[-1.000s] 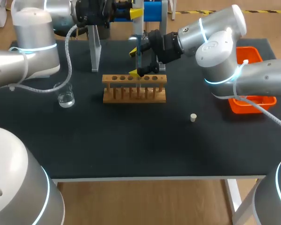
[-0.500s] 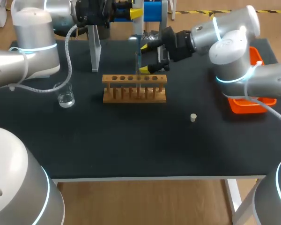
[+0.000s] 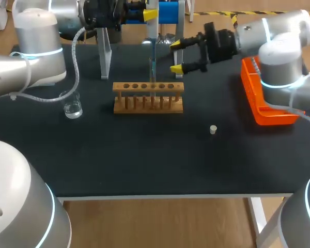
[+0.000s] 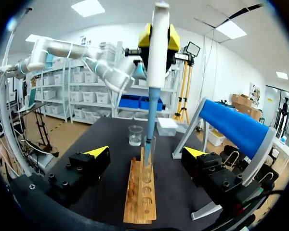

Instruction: Invert the test tube, pick up the pipette, mount the tip to pipette, aspirate from beaker and dispense into the tube, eject the tip, return the pipette, and cap with the stopper.

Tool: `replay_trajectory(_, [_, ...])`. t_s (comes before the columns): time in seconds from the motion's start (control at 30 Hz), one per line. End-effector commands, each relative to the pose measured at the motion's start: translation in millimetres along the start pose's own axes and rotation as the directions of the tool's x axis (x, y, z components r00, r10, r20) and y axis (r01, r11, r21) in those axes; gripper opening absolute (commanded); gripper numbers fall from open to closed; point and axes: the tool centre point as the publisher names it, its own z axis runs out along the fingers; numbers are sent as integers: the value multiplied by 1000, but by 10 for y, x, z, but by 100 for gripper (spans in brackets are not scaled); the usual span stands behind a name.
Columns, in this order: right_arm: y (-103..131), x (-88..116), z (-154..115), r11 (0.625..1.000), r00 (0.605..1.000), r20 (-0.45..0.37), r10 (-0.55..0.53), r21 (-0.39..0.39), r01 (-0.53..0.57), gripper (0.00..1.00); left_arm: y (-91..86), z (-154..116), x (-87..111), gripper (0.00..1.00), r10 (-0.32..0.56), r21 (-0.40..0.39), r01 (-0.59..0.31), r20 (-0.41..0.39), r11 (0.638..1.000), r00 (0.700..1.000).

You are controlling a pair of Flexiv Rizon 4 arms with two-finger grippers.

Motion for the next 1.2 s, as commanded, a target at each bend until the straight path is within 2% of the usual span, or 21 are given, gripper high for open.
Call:
replay_trajectory(0.03, [150,98,-348,999,1000,2,-5,-45,5,100,2,-9,-27,0,0,1,0,-8,1000,1000])
replay_trajectory(0.37, [684,78,-811,987,999,40,-20,-161,26,100,2,-9,-27,0,0,1,0,-8,1000,1000])
replay_trajectory(0.53, [967,86,-951,976,999,48,-25,-215,35,100,2,-9,-27,0,0,1,0,-8,1000,1000])
replay_trajectory(0.67, [1217,130,-1021,965,996,45,-72,-248,81,100,2,-9,-27,0,0,1,0,-8,1000,1000])
replay_trajectory(1.0, [1707,172,-1018,931,985,-13,-171,-330,158,100,2,-9,-27,0,0,1,0,-8,1000,1000])
replay_trajectory(1.2, [1920,83,-883,935,988,-55,-144,-333,118,100,2,-9,-27,0,0,1,0,-8,1000,1000])
